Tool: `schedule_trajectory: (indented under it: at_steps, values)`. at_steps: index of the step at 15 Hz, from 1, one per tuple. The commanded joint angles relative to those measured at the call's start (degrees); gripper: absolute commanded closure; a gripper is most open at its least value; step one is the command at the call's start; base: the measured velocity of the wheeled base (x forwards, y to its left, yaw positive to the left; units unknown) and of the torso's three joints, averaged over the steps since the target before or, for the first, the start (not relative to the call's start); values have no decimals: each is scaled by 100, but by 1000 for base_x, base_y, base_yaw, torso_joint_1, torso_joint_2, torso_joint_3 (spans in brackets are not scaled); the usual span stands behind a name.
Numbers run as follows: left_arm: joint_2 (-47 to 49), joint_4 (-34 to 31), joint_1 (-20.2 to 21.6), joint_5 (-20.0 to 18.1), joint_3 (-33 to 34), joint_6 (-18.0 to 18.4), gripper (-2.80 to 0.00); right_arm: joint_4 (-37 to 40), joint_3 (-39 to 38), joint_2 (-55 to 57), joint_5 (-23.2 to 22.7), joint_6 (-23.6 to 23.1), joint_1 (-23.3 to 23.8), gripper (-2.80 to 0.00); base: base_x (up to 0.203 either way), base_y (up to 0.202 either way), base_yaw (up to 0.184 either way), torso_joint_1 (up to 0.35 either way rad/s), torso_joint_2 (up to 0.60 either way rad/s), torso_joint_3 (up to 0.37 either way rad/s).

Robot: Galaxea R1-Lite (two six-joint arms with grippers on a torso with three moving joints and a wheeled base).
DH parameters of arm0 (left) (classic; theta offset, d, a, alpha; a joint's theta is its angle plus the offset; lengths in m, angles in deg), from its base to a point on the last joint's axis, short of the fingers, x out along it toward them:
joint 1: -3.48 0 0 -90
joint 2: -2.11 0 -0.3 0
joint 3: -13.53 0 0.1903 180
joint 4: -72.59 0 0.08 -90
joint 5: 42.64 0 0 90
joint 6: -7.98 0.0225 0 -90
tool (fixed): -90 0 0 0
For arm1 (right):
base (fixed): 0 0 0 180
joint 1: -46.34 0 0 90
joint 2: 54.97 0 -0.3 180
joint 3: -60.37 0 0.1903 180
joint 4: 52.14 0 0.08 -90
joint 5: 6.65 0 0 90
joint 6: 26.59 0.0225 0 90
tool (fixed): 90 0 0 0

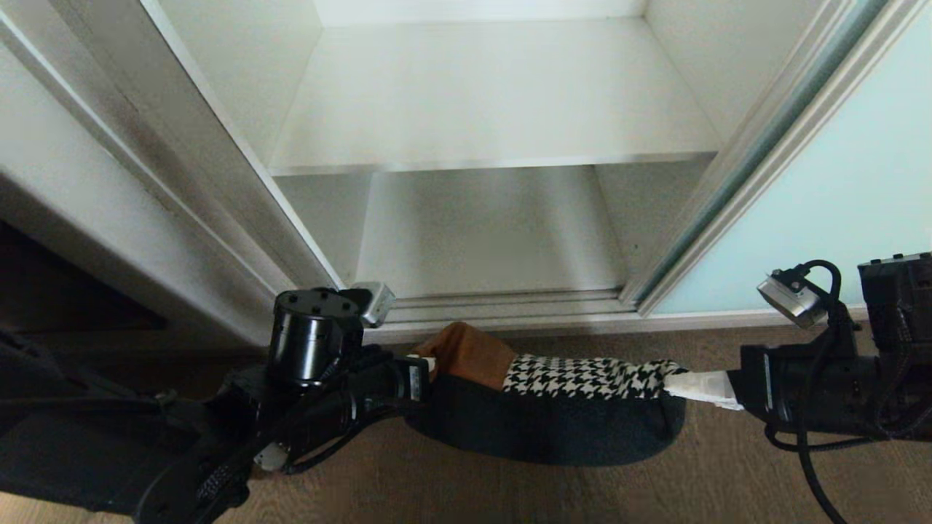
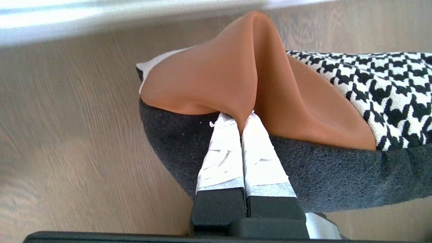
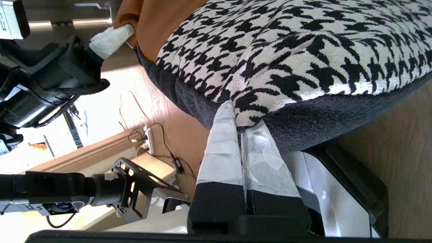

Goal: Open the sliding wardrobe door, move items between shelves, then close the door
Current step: Place the pillow on the higher shelf

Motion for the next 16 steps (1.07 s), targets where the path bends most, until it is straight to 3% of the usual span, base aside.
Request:
schedule_trajectory:
  at_steps: [1, 6, 11, 16]
  values:
    - [4, 25, 7, 3, 22, -21, 0, -3, -14, -10, -16, 16, -2, 0, -196, 0, -1, 1, 2, 1]
    - [76, 25, 7, 3, -40, -21, 0, 0, -24, -32, -16, 16, -2, 0, -153, 0, -6, 4, 2, 5]
    - [443, 27, 0, 528, -208, -65, 0, -29, -50, 63, -16, 16, -2, 0, 0, 0, 0, 0, 0, 0]
    - [399, 218, 7, 478, -180, -65, 0, -20, -58, 56, -113, 16, -2, 0, 0, 0, 0, 0, 0, 0]
